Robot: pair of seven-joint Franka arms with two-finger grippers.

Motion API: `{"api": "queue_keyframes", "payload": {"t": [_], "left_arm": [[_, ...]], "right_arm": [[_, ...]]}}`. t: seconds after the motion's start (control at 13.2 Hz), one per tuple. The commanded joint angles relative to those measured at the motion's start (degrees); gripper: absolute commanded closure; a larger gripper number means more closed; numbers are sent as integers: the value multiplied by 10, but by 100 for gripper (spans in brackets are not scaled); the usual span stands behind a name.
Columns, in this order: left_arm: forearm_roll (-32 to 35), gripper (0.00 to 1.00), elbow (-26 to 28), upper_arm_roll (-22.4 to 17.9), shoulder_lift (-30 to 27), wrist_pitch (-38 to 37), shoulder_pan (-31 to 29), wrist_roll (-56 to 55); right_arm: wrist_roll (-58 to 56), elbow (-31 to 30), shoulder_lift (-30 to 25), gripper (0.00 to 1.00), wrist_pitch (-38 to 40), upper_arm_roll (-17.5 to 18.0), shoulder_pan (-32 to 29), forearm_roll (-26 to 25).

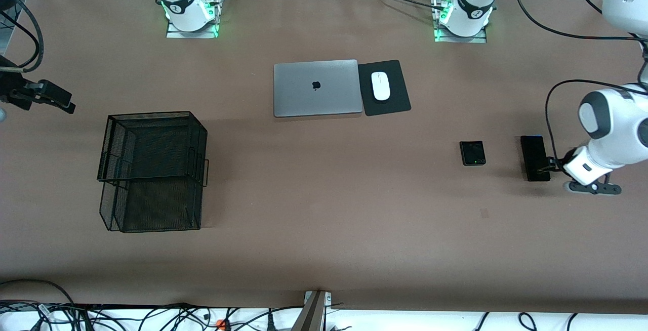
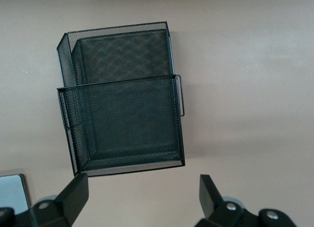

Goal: Place phones with both arms
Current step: 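Reach the left gripper down and grasp the tall black phone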

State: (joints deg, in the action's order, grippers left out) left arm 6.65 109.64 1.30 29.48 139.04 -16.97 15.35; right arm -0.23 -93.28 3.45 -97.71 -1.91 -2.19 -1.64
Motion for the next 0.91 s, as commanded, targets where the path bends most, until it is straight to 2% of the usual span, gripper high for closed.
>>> {"api": "queue_keyframes", "payload": {"t": [0.0,0.3,0.83], "left_arm": [[7,0,62,4,-19,47,-7,13],[8,0,63,5,8,74,-22,28],[-1,0,64,11,31,75,-40,28]], "right_arm": [[5,6,0,0,0,-1,3,1],[3,6,0,0,2,0,2,3],[4,6,-6,0,7,2,2,1]]}}
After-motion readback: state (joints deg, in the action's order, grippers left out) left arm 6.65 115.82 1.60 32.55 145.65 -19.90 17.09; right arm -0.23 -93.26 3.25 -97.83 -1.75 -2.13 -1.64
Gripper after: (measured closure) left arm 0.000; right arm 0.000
